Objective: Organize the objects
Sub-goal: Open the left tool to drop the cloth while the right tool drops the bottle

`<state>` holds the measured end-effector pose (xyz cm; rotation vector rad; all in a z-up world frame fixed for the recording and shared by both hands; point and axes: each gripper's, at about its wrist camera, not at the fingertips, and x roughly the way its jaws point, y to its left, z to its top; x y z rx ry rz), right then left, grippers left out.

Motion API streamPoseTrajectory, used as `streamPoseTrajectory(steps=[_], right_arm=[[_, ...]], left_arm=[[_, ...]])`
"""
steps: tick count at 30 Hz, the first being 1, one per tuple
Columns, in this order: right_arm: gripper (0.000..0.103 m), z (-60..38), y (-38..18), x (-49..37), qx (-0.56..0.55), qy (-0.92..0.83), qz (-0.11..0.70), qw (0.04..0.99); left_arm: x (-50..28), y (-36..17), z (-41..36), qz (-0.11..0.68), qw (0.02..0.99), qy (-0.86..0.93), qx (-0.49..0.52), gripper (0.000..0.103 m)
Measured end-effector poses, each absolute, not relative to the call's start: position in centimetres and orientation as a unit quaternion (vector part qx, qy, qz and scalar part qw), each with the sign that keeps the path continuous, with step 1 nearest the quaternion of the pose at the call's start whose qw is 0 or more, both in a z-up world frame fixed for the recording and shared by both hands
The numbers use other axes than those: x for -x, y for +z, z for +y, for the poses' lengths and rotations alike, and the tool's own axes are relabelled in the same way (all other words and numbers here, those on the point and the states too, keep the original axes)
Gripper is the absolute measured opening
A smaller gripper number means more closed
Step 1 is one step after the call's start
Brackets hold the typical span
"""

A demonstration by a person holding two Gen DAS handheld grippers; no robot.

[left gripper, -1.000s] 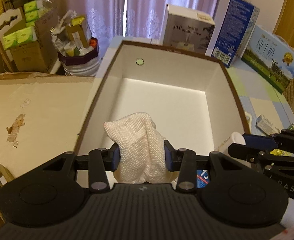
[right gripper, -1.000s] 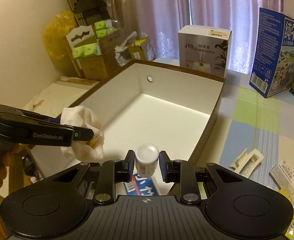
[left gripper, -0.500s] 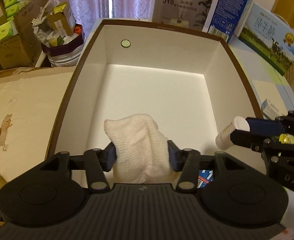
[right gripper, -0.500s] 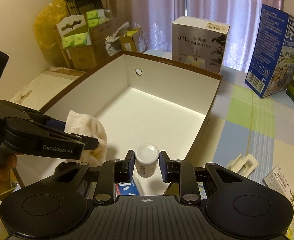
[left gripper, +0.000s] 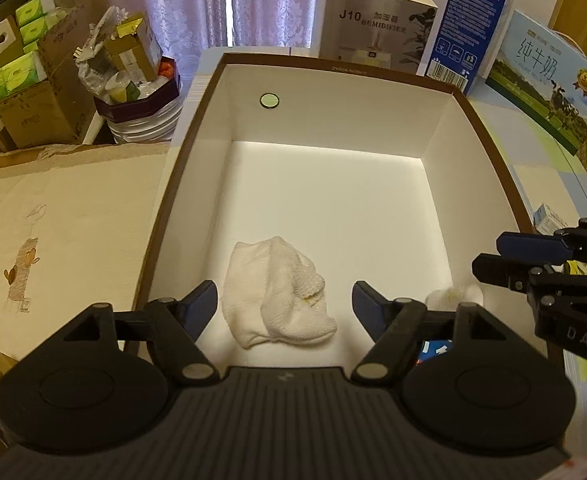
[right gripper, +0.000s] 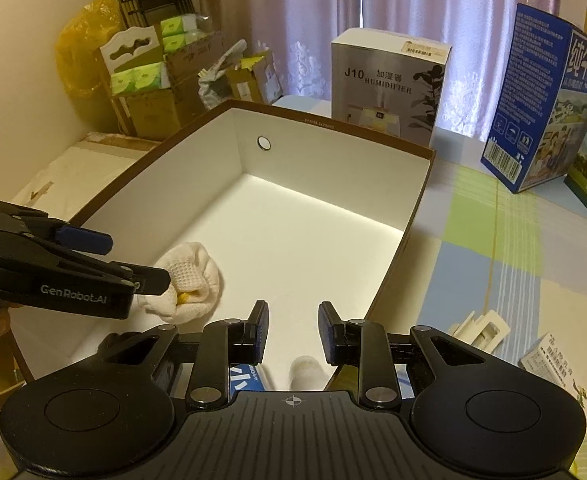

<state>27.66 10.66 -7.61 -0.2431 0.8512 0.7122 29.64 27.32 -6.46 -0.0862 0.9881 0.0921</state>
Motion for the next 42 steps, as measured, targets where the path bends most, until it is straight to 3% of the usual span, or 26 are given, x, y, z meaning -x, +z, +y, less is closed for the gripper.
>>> streamPoseTrajectory(steps=[6, 12, 22, 42], right_arm=[[0.041, 10.3, -7.1, -26.8, 0.109, 0.345, 0.405, 0.840], [0.047, 9.6, -6.5, -25.6, 0.089, 0.353, 0.415, 0.834], [0.049, 8.0, -4.8, -23.1, 0.071, 0.361, 0.410, 0.835], [0.050, 4.3, -3.5, -18.4, 0.036, 0.362, 0.416, 0.834]], left_arm=[[-28.7, -5.9, 27.4, 0.476, 0.877, 0.049, 0.040, 0.077], [-27.4, -5.0, 27.3, 0.479, 0.875, 0.050, 0.045, 0.083], [-24.8, -2.8, 26.4, 0.470, 0.880, 0.052, 0.041, 0.088], [-19.3, -1.1, 23.1, 0.466, 0.883, 0.043, 0.034, 0.089]])
